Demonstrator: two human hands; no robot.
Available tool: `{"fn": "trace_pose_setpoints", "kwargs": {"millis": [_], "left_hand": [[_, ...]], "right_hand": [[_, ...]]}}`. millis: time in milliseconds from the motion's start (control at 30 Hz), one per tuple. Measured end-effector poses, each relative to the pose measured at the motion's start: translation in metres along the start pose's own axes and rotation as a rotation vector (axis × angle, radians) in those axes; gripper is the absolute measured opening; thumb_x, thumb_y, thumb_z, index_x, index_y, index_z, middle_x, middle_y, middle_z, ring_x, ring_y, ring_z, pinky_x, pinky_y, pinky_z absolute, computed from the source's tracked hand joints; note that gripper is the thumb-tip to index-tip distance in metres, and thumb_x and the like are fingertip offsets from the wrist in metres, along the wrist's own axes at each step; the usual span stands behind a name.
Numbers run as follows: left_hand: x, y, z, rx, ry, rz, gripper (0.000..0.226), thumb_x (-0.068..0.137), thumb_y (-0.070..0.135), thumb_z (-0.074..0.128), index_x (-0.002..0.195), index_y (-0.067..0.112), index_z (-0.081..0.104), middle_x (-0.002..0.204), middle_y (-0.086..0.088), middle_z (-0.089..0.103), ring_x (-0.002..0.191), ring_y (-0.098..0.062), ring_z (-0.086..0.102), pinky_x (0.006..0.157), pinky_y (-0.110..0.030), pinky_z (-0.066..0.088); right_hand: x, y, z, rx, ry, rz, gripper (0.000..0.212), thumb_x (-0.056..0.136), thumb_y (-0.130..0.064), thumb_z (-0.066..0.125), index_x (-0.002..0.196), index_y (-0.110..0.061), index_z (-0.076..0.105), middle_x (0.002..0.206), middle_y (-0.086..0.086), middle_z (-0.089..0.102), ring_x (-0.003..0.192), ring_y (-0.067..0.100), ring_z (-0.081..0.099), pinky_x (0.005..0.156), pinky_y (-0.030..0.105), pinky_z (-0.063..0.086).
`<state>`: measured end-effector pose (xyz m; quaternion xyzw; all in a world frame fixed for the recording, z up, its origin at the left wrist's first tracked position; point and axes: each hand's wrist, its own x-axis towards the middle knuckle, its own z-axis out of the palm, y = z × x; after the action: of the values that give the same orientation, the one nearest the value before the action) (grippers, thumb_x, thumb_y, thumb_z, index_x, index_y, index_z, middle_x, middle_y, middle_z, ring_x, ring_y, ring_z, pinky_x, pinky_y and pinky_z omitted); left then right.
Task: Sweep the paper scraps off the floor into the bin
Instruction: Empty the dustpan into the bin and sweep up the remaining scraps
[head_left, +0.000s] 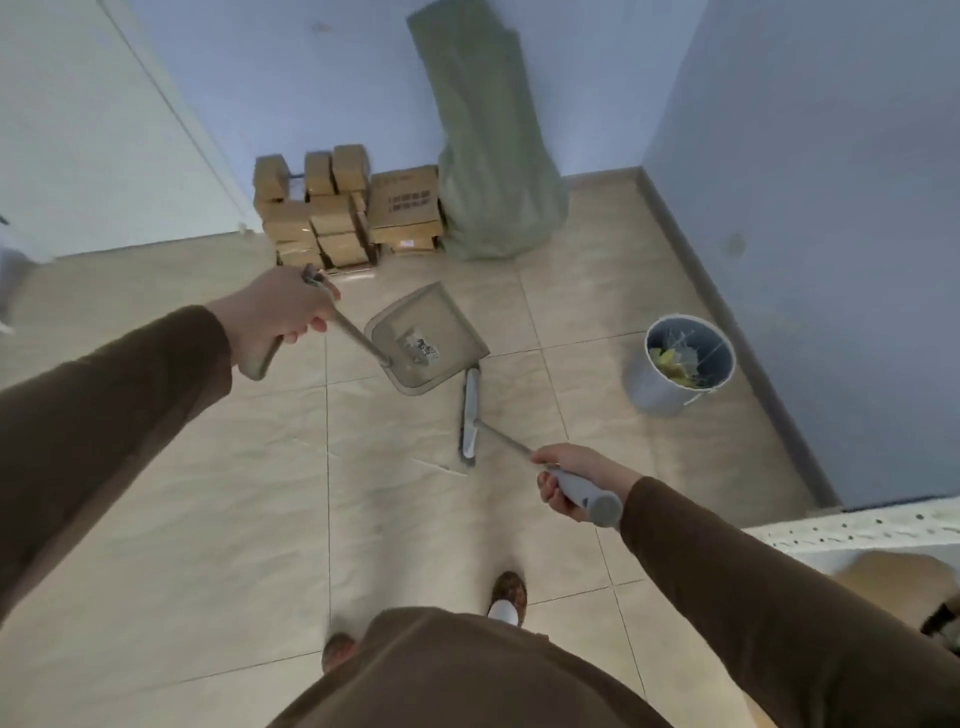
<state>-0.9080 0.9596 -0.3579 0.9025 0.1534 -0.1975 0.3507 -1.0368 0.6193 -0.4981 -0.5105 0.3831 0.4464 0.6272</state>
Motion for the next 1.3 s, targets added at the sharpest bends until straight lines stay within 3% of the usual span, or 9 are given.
{"fn": "trace_pose_setpoints", "kwargs": {"millis": [200,300,400,533,733,933,1033,1200,1300], "left_hand": [[-0.041,-0.142,-0.069,-0.302,0.076,-0.257,0.014,0.083,-0.001,0.057,0.092,0.009,0.06,0.076,-0.014,0.054,0.043,-0.008,0.037,0.036,-0.017,0.028],[-0.068,-0.204,-0.094,-0.282,0.072,-0.298,0.011,0.086,0.0,0.057,0.092,0.009,0.059,0.076,-0.014,0.054,0.047,-0.012,0.036,0.039,-0.018,0.028],[-0.092,-0.258,-0.113,-0.261,0.042,-0.325,0.01,0.089,0.001,0.058,0.096,0.006,0.062,0.08,-0.018,0.056,0.051,-0.016,0.036,0.048,-0.023,0.029],[-0.113,-0.329,-0.137,-0.249,0.01,-0.39,0.012,0.088,0.002,0.061,0.101,0.003,0.064,0.084,-0.022,0.062,0.054,-0.02,0.046,0.05,-0.028,0.039],[-0.135,-0.424,-0.149,-0.207,-0.026,-0.485,0.018,0.086,0.004,0.065,0.104,0.004,0.067,0.092,-0.026,0.07,0.055,-0.02,0.048,0.048,-0.028,0.04],[-0.15,-0.474,-0.152,-0.25,-0.03,-0.572,0.016,0.086,0.008,0.066,0.101,0.002,0.066,0.091,-0.026,0.072,0.052,-0.02,0.046,0.047,-0.027,0.038],[-0.154,-0.488,-0.154,-0.297,-0.042,-0.606,0.022,0.082,0.014,0.072,0.099,0.001,0.066,0.089,-0.023,0.074,0.048,-0.02,0.045,0.047,-0.026,0.037],[-0.152,-0.504,-0.156,-0.348,-0.081,-0.702,0.02,0.089,0.016,0.07,0.106,0.007,0.065,0.088,-0.018,0.077,0.048,-0.021,0.047,0.048,-0.027,0.037],[-0.143,-0.509,-0.162,-0.379,-0.1,-0.753,0.021,0.09,0.017,0.07,0.107,0.008,0.065,0.089,-0.018,0.076,0.046,-0.022,0.046,0.044,-0.026,0.035]], "right_hand": [[0.02,-0.012,0.065,-0.153,-0.013,-0.006,0.02,0.097,-0.02,0.054,0.082,-0.009,0.048,0.063,0.003,0.044,0.035,0.008,0.042,0.031,0.015,0.039],[0.029,-0.004,0.103,-0.259,0.012,-0.042,0.018,0.098,-0.021,0.054,0.086,-0.008,0.049,0.063,0.003,0.047,0.038,0.009,0.043,0.033,0.016,0.04],[0.037,0.005,0.144,-0.388,0.027,-0.145,0.013,0.098,-0.019,0.053,0.105,-0.009,0.05,0.064,0.004,0.05,0.043,0.01,0.044,0.035,0.018,0.04],[0.045,0.016,0.192,-0.48,0.063,-0.262,0.028,0.098,-0.015,0.054,0.123,-0.014,0.043,0.072,0.008,0.051,0.045,0.011,0.046,0.037,0.019,0.041],[0.065,0.033,0.25,-0.625,0.095,-0.318,0.036,0.096,-0.013,0.053,0.129,-0.015,0.04,0.075,0.01,0.051,0.049,0.014,0.046,0.038,0.02,0.04],[0.099,0.009,0.299,-0.791,0.119,-0.325,0.047,0.095,-0.006,0.05,0.139,-0.015,0.035,0.081,0.012,0.052,0.054,0.016,0.047,0.038,0.019,0.042],[0.134,-0.02,0.335,-0.895,0.133,-0.323,0.056,0.094,-0.005,0.049,0.145,-0.017,0.028,0.086,0.013,0.053,0.056,0.018,0.048,0.044,0.025,0.044],[0.208,-0.08,0.4,-1.081,0.133,-0.362,0.04,0.094,-0.006,0.046,0.133,-0.01,0.036,0.093,0.018,0.054,0.056,0.021,0.05,0.054,0.032,0.047],[0.245,-0.099,0.431,-1.194,0.114,-0.33,0.035,0.095,-0.006,0.04,0.13,-0.009,0.039,0.083,0.019,0.059,0.058,0.025,0.054,0.054,0.03,0.049]]}}
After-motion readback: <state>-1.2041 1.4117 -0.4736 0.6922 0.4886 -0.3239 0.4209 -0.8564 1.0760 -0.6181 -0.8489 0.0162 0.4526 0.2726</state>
